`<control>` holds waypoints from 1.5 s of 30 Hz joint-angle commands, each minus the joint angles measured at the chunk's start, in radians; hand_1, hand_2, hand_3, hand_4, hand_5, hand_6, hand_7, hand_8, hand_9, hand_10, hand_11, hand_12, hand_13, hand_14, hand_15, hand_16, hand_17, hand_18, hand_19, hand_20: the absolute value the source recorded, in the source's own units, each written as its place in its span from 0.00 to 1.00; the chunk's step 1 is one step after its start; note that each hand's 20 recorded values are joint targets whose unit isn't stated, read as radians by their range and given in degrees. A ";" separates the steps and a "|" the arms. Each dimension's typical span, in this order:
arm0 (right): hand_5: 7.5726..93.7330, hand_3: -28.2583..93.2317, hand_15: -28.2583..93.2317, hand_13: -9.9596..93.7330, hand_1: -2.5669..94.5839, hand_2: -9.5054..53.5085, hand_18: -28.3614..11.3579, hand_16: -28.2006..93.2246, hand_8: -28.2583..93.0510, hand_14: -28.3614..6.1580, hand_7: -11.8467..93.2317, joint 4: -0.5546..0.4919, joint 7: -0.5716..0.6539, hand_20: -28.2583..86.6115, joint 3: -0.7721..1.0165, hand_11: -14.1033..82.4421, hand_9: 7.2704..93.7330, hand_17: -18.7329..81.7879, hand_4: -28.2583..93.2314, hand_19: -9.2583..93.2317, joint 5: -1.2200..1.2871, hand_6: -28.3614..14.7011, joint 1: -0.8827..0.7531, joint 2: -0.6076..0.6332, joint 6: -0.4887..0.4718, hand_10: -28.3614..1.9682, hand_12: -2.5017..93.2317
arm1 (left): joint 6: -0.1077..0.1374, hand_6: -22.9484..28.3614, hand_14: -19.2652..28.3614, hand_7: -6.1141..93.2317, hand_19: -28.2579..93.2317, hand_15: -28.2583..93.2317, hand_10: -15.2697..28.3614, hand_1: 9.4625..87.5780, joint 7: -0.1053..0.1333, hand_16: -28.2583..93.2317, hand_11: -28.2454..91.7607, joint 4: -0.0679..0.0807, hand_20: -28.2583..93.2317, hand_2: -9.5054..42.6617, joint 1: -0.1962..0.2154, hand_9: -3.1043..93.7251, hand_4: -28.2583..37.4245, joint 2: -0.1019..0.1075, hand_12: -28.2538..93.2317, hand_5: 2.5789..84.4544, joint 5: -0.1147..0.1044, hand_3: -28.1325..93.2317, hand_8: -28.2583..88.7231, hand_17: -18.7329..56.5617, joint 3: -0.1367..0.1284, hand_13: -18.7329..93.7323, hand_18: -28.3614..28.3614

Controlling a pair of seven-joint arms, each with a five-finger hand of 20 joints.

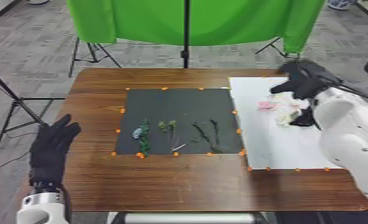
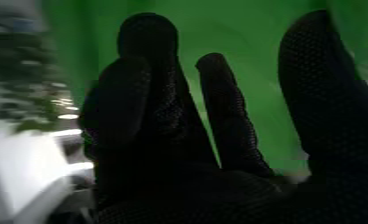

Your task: Arrange flowers

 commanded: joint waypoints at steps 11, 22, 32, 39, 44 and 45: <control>0.49 0.74 0.72 0.81 0.45 0.00 0.32 0.49 0.19 0.52 0.19 0.231 0.037 0.66 -0.174 0.26 0.56 0.70 0.10 0.98 -0.027 0.62 -0.029 -0.030 0.113 0.29 0.26 | 0.003 0.52 0.75 0.18 0.28 0.39 0.65 0.10 -0.017 0.26 0.38 -0.004 0.39 0.35 0.015 0.49 0.00 -0.008 0.36 0.53 0.009 0.74 0.20 0.27 0.009 0.44 0.74; 0.82 0.63 0.69 0.96 0.70 0.00 0.46 0.51 0.31 0.74 0.27 0.192 0.066 0.65 -0.109 0.23 0.93 0.82 0.12 1.00 -0.111 0.63 -0.096 -0.028 0.215 0.58 0.41 | 0.003 0.52 0.75 0.18 0.28 0.39 0.65 0.10 -0.017 0.26 0.38 -0.009 0.39 0.34 0.025 0.49 0.00 -0.016 0.36 0.52 0.010 0.74 0.20 0.27 0.006 0.44 0.74; 0.85 0.63 0.68 0.98 0.72 0.00 0.49 0.52 0.33 0.77 0.26 -0.007 -0.104 0.65 -0.255 0.23 0.96 0.84 0.13 1.00 0.048 0.61 0.212 -0.086 0.289 0.58 0.43 | 0.002 0.52 0.75 0.18 0.28 0.40 0.65 0.10 -0.015 0.26 0.38 -0.008 0.40 0.31 0.026 0.49 0.00 -0.011 0.36 0.52 0.005 0.75 0.21 0.27 0.006 0.44 0.74; 0.85 0.62 0.68 0.98 0.72 0.00 0.50 0.52 0.34 0.77 0.26 0.231 -0.226 0.66 -0.654 0.22 0.96 0.84 0.14 1.00 0.165 0.62 0.614 -0.341 0.271 0.58 0.43 | 0.044 0.52 0.76 0.18 0.29 0.40 0.65 0.11 0.015 0.26 0.38 -0.010 0.40 0.38 0.020 0.49 0.00 -0.005 0.36 0.53 -0.012 0.73 0.20 0.27 0.023 0.44 0.74; 0.85 0.63 0.68 0.98 0.71 0.00 0.49 0.52 0.34 0.77 0.26 0.417 -0.256 0.67 -0.816 0.22 0.96 0.84 0.14 1.00 0.216 0.62 0.723 -0.524 0.277 0.59 0.43 | 0.095 0.52 0.76 0.18 0.28 0.40 0.66 0.12 0.037 0.25 0.38 -0.008 0.39 0.58 0.011 0.50 0.00 0.007 0.36 0.55 -0.028 0.69 0.20 0.28 0.053 0.45 0.72; 0.85 0.63 0.68 0.98 0.71 0.00 0.49 0.53 0.33 0.77 0.26 0.456 -0.260 0.67 -0.851 0.22 0.96 0.84 0.13 1.00 0.215 0.62 0.743 -0.553 0.297 0.59 0.43 | 0.105 0.52 0.76 0.18 0.28 0.40 0.66 0.13 0.043 0.25 0.38 -0.008 0.39 0.60 0.008 0.51 0.00 0.010 0.36 0.55 -0.029 0.69 0.20 0.28 0.059 0.46 0.72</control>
